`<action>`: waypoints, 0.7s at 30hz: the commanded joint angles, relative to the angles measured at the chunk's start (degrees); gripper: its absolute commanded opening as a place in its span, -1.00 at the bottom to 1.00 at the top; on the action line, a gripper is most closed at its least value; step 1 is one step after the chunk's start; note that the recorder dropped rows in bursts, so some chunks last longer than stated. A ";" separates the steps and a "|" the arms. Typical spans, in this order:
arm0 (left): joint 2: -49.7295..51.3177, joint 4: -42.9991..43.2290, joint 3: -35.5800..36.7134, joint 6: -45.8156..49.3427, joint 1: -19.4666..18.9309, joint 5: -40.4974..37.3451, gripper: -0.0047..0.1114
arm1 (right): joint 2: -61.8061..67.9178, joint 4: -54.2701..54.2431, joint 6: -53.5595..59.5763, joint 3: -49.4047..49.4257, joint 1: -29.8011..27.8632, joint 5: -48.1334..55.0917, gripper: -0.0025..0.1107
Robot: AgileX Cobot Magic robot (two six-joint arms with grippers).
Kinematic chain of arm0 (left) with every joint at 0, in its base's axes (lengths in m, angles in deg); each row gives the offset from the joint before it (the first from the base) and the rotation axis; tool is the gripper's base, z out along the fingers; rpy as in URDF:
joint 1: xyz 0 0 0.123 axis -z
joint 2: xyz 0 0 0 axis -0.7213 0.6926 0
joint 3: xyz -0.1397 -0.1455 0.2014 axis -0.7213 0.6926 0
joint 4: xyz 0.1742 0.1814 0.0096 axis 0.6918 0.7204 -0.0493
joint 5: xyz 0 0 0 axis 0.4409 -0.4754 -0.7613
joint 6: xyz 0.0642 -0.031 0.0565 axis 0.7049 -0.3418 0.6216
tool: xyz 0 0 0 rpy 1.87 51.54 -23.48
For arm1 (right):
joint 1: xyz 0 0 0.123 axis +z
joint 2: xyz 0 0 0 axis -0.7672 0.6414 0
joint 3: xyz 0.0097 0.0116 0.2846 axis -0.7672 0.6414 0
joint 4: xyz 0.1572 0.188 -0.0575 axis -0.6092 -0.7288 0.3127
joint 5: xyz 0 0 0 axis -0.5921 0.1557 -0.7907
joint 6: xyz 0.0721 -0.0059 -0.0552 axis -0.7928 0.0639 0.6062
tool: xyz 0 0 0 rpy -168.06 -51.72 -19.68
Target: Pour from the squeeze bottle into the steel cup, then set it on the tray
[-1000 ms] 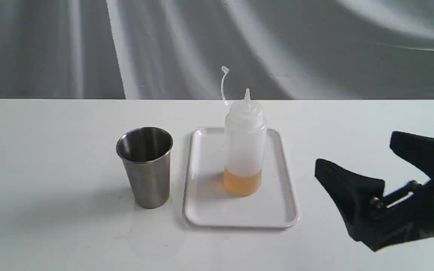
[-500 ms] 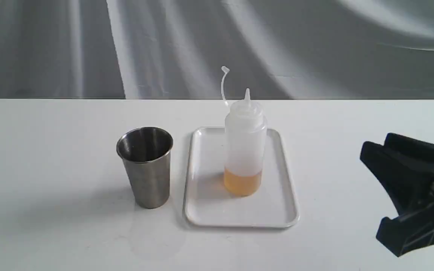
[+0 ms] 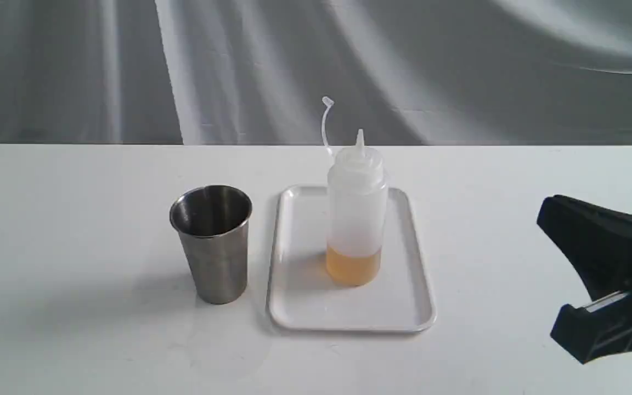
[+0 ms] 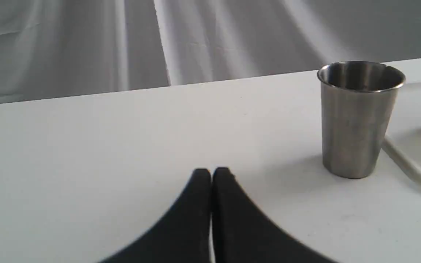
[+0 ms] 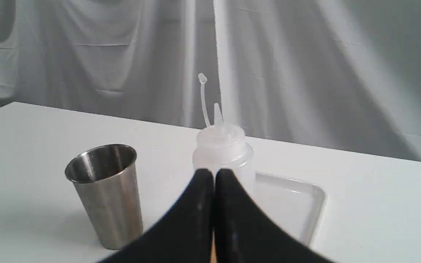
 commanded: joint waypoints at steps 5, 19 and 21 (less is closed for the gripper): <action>-0.15 -0.04 0.25 -0.30 0.33 0.39 -0.92 | -2.99 0.76 -0.18 0.41 -0.01 0.82 -0.96; -0.15 -0.04 0.25 -0.11 0.33 0.39 -0.92 | -27.60 6.86 -0.02 3.92 -13.36 10.35 -0.96; -0.15 -0.04 0.25 -0.11 0.33 0.39 -0.92 | -29.95 7.27 -0.02 6.16 -16.49 10.35 -0.96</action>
